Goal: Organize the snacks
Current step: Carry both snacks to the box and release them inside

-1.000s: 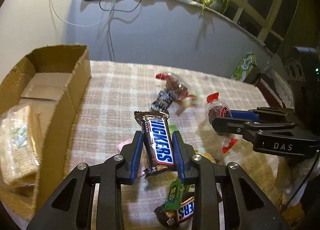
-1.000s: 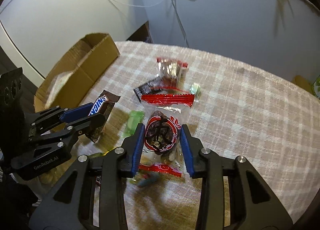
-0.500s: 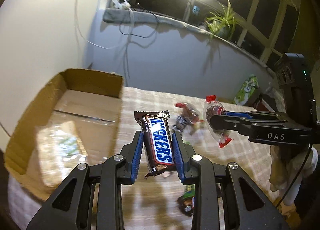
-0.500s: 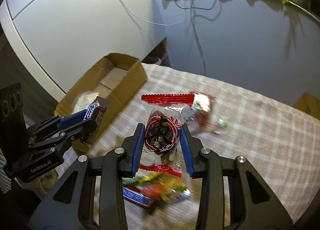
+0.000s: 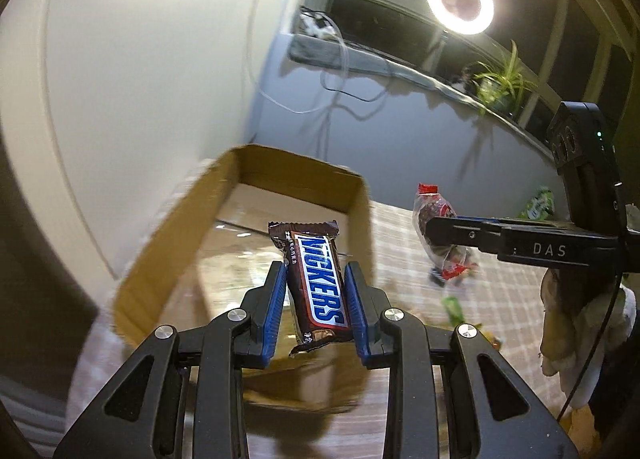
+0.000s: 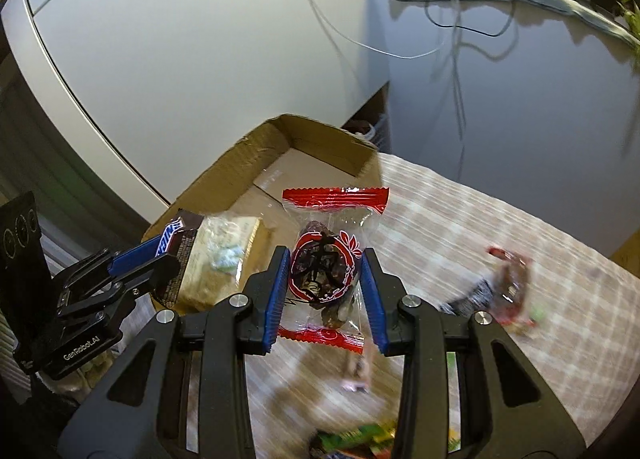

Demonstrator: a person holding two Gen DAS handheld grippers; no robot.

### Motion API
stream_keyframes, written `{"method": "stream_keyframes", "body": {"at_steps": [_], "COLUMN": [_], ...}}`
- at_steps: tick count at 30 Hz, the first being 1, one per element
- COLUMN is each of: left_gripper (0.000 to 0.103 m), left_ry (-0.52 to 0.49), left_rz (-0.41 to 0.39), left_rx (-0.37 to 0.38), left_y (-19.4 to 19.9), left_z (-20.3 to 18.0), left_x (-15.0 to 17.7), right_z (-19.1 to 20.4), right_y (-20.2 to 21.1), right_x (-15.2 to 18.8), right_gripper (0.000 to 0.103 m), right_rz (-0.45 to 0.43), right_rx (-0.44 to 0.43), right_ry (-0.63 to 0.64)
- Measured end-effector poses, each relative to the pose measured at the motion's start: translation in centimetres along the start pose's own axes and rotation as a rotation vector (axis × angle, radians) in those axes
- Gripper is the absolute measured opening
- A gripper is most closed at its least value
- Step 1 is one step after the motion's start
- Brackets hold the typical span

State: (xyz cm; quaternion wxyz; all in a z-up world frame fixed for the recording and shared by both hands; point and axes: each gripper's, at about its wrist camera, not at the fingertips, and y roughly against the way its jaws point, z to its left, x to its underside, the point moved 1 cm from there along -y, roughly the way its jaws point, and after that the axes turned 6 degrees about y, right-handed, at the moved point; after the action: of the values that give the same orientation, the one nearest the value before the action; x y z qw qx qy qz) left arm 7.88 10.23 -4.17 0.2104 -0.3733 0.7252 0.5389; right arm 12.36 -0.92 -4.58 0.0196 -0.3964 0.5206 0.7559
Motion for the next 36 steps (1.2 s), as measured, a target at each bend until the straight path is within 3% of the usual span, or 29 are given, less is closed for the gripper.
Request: {"method": "stream_keyframes", "body": {"at_steps": [13,25,27,28,29,30,36], "left_gripper": [0.028,0.029,0.031,0.042,0.056,0.058,0.058], "left_ry": [0.068,0.082,0.081,0.081,0.083,0.085,0.084], "left_rz": [-0.002,0.003,0.0,-0.002,-0.006,-0.012,-0.017], "left_rx": [-0.076,-0.089,-0.088,-0.092,-0.096,-0.098,-0.093], "left_y": [0.0,-0.2,-0.2,-0.2,-0.2,-0.1,0.0], "left_z": [4.7,5.4,5.3,5.3,5.4,5.4,5.5], "left_x": [0.0,-0.1,-0.1,-0.2,-0.2,-0.2,-0.3], "right_z": [2.6,3.2,3.3,3.3,3.3,3.4,3.4], "right_y": [-4.8,-6.7,-6.7,-6.6,-6.5,-6.3,-5.6], "right_x": [-2.3,-2.5,-2.5,-2.5,-2.5,-2.6,-2.7], "right_gripper": [0.037,0.038,0.049,0.055,0.068,0.074,0.085], "right_rz": [0.048,0.074,0.075,0.072,0.065,0.058,0.038], "right_rx": [-0.026,-0.034,-0.031,-0.025,-0.019,-0.014,-0.009], "right_ry": [0.039,0.055,0.057,0.058,0.059,0.059,0.069]}}
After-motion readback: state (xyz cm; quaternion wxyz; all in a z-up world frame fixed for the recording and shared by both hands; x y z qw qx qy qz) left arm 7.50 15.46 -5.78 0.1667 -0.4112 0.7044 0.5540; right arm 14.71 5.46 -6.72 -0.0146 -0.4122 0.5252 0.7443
